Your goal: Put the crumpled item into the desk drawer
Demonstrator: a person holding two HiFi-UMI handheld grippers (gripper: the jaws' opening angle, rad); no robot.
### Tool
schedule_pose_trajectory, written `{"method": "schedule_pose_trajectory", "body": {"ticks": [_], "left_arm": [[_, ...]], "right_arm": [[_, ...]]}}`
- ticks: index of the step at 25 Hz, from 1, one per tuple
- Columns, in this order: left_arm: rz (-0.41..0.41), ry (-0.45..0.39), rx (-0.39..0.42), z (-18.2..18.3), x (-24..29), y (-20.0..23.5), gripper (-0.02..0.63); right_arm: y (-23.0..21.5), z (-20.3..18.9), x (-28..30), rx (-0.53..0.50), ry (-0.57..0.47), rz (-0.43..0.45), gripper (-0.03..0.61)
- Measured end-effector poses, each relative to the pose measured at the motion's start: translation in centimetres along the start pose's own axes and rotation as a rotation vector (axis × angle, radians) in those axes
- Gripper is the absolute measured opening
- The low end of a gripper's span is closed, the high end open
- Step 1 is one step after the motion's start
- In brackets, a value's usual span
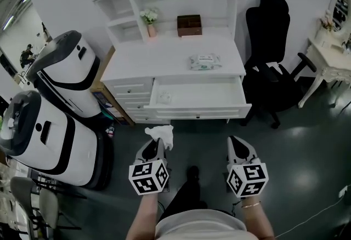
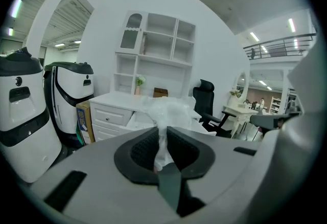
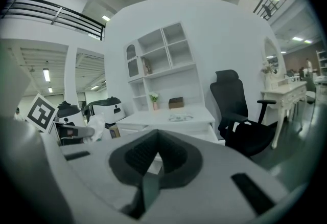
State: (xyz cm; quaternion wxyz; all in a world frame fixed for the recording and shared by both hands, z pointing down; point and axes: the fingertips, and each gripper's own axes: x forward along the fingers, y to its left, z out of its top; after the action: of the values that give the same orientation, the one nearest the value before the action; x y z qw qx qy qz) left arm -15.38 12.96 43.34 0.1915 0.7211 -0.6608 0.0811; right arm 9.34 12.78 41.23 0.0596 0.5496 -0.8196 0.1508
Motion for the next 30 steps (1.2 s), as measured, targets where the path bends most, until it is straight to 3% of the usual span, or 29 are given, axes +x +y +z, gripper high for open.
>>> {"method": "schedule_pose_trajectory", "body": {"ticks": [17,30], "left_arm": [[-0.048,-0.005,-0.011,8.0,16.3,4.0,0.04],[-0.1,0.005,0.003,10.6,23.9,5.0,0.04]], "right_arm": [[-3.7,5.7,15.6,0.023,0.013,-0.085,0.002],[-5.4,7.7,21.4,0.022,0.006,-0.147,0.002]]}}
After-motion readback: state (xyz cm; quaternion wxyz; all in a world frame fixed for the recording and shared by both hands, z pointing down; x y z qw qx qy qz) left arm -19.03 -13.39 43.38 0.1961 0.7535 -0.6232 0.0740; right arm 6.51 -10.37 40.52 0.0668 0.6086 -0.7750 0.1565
